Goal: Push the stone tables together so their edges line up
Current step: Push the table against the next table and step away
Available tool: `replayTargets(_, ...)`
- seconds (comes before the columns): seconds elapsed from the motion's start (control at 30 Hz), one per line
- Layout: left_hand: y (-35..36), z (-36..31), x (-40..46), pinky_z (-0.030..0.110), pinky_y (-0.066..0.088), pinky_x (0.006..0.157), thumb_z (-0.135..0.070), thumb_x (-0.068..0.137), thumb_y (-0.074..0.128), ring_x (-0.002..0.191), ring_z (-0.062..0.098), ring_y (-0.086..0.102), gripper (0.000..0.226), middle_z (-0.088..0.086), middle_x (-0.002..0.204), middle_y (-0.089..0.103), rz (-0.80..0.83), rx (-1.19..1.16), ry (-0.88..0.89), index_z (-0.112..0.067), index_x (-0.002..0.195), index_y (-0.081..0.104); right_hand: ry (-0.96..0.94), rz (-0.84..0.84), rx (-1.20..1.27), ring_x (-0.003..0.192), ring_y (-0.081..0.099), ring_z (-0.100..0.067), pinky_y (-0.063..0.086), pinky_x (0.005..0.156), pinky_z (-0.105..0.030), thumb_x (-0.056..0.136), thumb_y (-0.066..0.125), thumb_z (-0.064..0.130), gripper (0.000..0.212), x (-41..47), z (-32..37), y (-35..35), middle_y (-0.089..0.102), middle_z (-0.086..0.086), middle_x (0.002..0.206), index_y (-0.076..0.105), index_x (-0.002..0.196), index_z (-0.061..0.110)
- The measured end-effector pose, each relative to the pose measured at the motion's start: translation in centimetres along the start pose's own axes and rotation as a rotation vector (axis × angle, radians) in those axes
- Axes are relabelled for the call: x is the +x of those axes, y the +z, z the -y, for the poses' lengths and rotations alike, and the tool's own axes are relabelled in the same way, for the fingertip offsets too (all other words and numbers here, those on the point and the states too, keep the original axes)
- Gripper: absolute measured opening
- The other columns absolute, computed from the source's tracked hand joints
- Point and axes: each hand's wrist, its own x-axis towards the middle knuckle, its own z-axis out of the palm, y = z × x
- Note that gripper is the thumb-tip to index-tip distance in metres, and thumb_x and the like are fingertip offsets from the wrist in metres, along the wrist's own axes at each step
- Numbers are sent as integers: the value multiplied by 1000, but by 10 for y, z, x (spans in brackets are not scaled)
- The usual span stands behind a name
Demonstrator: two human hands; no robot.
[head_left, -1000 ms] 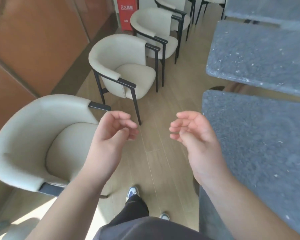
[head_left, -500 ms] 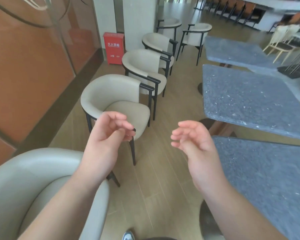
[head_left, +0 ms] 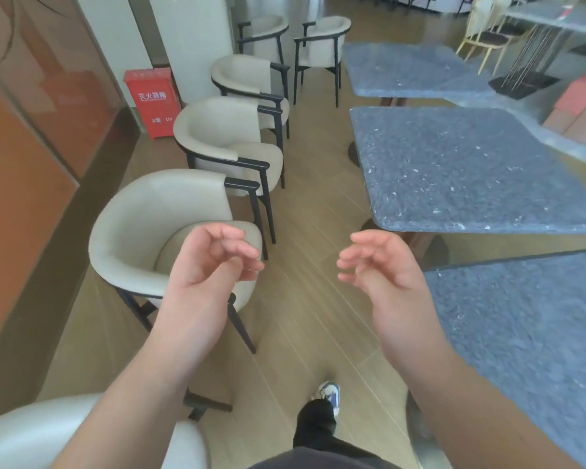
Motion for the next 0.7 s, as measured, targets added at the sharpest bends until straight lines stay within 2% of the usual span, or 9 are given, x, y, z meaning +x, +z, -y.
replayTargets(0.1, 25, 5, 55, 26, 58, 82, -1, 88, 45, 84, 20, 72, 32, -1, 90, 71, 5, 21, -5, -23, 101, 64, 18, -19, 47, 92, 65, -17, 56, 90, -39, 94, 41, -20, 43, 55, -18, -8, 68, 0, 93, 60, 109, 16)
replayTargets(0.27, 64, 7, 145, 34, 60, 84, -3, 86, 45, 83, 20, 71, 28, 0, 89, 71, 34, 35, 7, -15, 106, 61, 33, -31, 70, 90, 66, -15, 55, 87, -33, 96, 43, -16, 40, 148, -34, -27, 68, 4, 91, 60, 111, 16)
replayTargets(0.4, 108, 24, 203, 33, 59, 80, 17, 95, 39, 78, 17, 69, 36, -2, 83, 71, 74, 18, -22, -11, 105, 59, 70, -78, 76, 90, 64, -14, 54, 86, -31, 92, 38, -21, 43, 206, -43, -47, 67, 4, 90, 59, 110, 13)
replayTargets(0.53, 156, 49, 241, 31, 59, 76, 21, 94, 37, 77, 16, 70, 38, -2, 83, 71, 258, 73, -93, -7, 107, 58, 122, -159, 51, 91, 65, -12, 56, 88, -28, 90, 38, -20, 45, 227, -52, -77, 67, 3, 92, 59, 112, 13)
replayTargets(0.7, 225, 78, 295, 32, 60, 75, 18, 95, 38, 80, 17, 70, 37, -4, 83, 72, 434, 44, -168, -10, 107, 60, 206, -375, 24, 90, 65, -12, 56, 89, -30, 88, 37, -21, 46, 239, -63, -121, 66, -2, 94, 60, 111, 12)
